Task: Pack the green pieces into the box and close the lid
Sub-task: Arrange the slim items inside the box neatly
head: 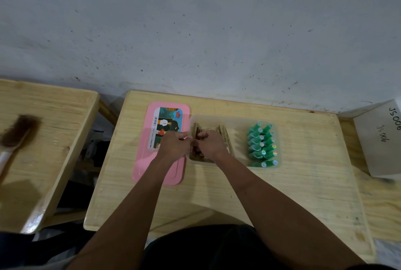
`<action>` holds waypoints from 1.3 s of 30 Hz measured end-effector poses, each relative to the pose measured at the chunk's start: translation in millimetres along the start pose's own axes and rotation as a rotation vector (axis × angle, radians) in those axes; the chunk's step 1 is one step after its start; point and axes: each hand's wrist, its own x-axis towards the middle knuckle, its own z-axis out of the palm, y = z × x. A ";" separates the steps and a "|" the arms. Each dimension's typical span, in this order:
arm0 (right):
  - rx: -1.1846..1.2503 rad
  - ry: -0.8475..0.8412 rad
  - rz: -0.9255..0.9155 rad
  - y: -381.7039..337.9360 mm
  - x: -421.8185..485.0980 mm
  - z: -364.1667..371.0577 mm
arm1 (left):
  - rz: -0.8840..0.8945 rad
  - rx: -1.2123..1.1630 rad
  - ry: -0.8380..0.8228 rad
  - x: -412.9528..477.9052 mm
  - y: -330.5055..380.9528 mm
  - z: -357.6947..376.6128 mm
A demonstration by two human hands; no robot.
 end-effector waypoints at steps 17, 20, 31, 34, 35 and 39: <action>0.045 -0.083 0.016 -0.5 -0.7 -4.8 | -0.007 0.013 -0.001 -2.2 2.3 -1.7; -0.015 -0.069 -0.022 1.3 -0.1 -7.4 | -0.006 0.010 -0.008 -3.1 2.7 -2.1; -0.437 -0.082 -0.263 -12.3 12.3 -13.7 | 0.001 0.024 -0.006 -9.6 9.4 -2.9; -0.364 -0.068 -0.266 -8.0 11.8 -13.5 | 0.006 0.031 0.000 -10.0 9.7 -2.4; -0.347 -0.059 -0.279 -6.1 11.3 -13.7 | 0.005 0.035 -0.002 -10.5 10.4 -2.8; -0.281 -0.008 -0.295 -1.2 13.8 -20.3 | 0.011 0.049 -0.009 -11.6 12.2 -3.1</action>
